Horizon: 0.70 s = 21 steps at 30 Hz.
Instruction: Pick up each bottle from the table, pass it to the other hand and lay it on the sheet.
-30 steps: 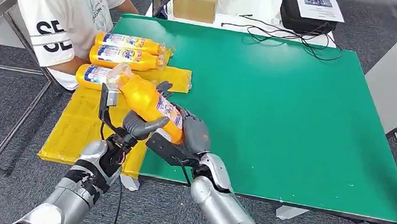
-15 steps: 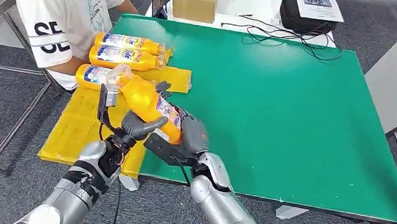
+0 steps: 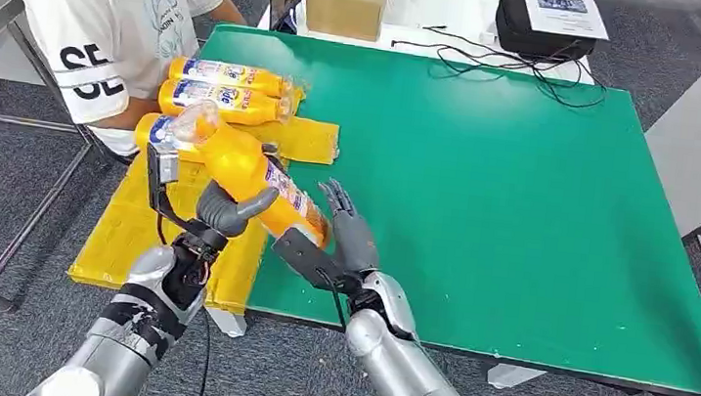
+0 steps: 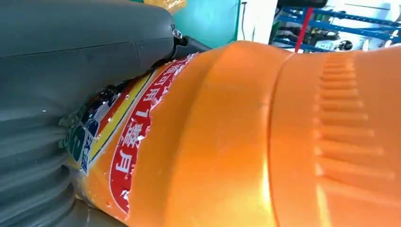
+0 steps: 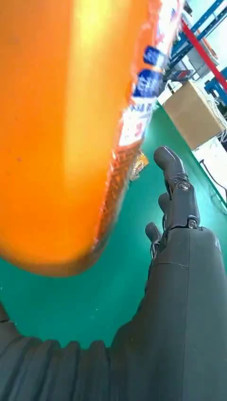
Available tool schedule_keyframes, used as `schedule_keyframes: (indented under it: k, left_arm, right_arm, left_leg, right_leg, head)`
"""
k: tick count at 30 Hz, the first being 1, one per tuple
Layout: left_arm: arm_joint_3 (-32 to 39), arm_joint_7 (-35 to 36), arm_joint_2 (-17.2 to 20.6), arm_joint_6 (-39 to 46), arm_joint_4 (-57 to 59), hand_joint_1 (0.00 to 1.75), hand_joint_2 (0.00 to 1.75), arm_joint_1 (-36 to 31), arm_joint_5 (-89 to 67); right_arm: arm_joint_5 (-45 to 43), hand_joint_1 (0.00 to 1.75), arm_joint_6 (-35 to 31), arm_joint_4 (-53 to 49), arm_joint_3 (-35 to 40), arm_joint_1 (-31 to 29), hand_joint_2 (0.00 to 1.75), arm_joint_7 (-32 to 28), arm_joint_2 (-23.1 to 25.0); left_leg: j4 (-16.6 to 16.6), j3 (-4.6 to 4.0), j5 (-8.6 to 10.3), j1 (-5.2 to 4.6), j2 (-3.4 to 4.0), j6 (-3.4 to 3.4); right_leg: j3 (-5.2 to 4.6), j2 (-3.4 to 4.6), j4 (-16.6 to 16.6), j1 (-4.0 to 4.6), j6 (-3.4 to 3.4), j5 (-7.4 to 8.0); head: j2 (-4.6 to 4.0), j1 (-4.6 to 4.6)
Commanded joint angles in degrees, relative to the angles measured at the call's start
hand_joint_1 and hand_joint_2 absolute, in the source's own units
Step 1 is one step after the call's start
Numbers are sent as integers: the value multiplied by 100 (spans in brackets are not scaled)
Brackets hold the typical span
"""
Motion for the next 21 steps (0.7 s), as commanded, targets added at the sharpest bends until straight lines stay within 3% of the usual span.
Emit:
schedule_keyframes:
  k: [1,4,7,10,13,14,21]
  left_arm:
    - [202,-4,51,100,114,175,175,-116,-62]
    - [140,-128,148,274,171,175,175,-165,-399]
    - [-89,-684,386,1589,296,175,175,-389,-2050]
    - [-138,-757,527,2713,695,175,175,-649,-3705]
    - [9,-785,518,2784,896,175,175,-724,-4037]
    - [-129,-731,600,3304,1006,175,175,-757,-4678]
    - [-60,-623,878,3982,1720,175,175,-1000,-6151]
  right_arm:
    - [-31,0,24,74,-241,-189,175,-18,-131]
    - [-202,0,30,12,-372,-180,175,-79,-147]
    - [-539,0,-191,-506,-710,-27,175,-277,-190]
    - [-962,0,-227,-1316,-1106,231,175,-433,-240]
    - [-1141,0,-143,-1637,-1250,341,175,-475,-256]
    - [-1296,0,-149,-1778,-1350,390,175,-573,-252]
    - [-1869,0,143,-2137,-1503,444,175,-724,-328]
  left_leg:
    - [-3,27,-11,1,2,-4]
    - [-3,26,-10,2,2,-4]
    - [1,36,-16,3,-4,-6]
    - [5,30,-15,4,-8,-7]
    - [3,27,-11,4,-12,-7]
    - [-2,19,-4,1,-15,-4]
    - [0,29,-11,3,-3,-6]
  right_leg:
    - [25,2,0,1,-6,-11]
    - [24,0,-1,2,-6,-10]
    - [36,-6,5,3,-9,-19]
    - [31,-10,9,5,-9,-19]
    - [28,-15,6,5,-9,-17]
    - [20,-15,2,1,-6,-11]
    - [28,-3,2,4,-8,-13]
  head:
    - [0,-2]
    - [0,0]
    - [0,-2]
    - [0,-2]
    - [0,-2]
    - [0,0]
    - [0,-2]
